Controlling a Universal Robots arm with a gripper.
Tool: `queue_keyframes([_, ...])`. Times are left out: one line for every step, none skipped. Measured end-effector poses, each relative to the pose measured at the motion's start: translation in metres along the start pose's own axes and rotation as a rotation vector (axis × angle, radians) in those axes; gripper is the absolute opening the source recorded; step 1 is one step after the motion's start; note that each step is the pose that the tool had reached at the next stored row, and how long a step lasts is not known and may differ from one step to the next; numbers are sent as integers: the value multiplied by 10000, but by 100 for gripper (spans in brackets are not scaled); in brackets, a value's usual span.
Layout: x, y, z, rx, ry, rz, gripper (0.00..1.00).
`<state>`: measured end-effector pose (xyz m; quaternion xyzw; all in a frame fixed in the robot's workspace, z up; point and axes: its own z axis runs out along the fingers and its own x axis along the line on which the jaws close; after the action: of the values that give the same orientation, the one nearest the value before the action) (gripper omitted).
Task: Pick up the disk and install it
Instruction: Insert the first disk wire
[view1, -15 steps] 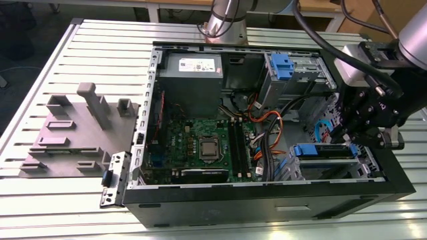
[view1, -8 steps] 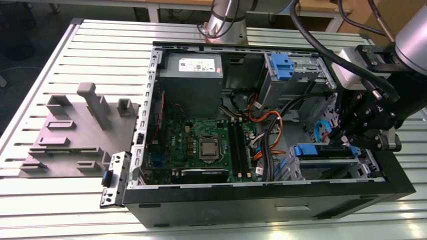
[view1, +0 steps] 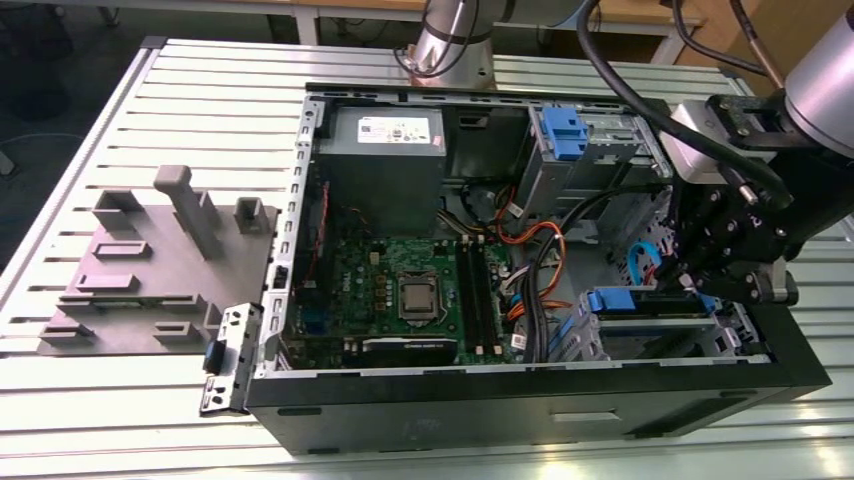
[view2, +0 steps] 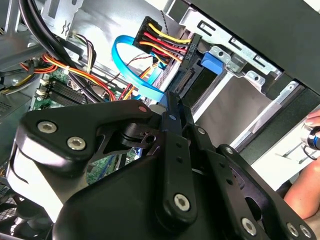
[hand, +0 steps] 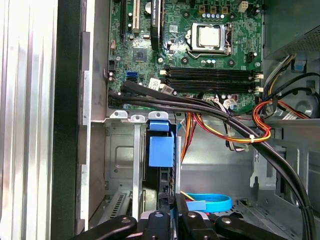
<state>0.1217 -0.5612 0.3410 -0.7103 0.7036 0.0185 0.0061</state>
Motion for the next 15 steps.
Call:
queue_keyframes([0, 4, 3, 0, -1, 1, 16])
queue_keyframes([0, 7, 6, 0, -1, 0, 16])
queue_keyframes([0, 9, 8, 0, 0, -1, 16])
queue_keyframes([0, 9, 10, -1, 0, -2, 16])
queue_keyframes([0, 9, 14, 0, -1, -3, 16])
queue_keyframes([1, 9, 19, 0, -1, -3, 16])
queue_keyframes([1, 9, 24, 0, -1, -3, 16])
queue_keyframes([1, 10, 28, 0, 0, -3, 16])
queue_keyframes([1, 9, 31, 0, 1, -4, 16])
queue_keyframes([1, 9, 33, 0, 2, -4, 16])
queue_keyframes([2, 9, 35, 0, 1, -5, 16])
queue_keyframes([2, 9, 36, 0, 1, -4, 16])
queue_keyframes([2, 9, 36, 0, 1, -5, 16])
queue_keyframes([1, 9, 37, 0, 0, -4, 16])
queue_keyframes([1, 9, 37, 0, 1, -5, 16])
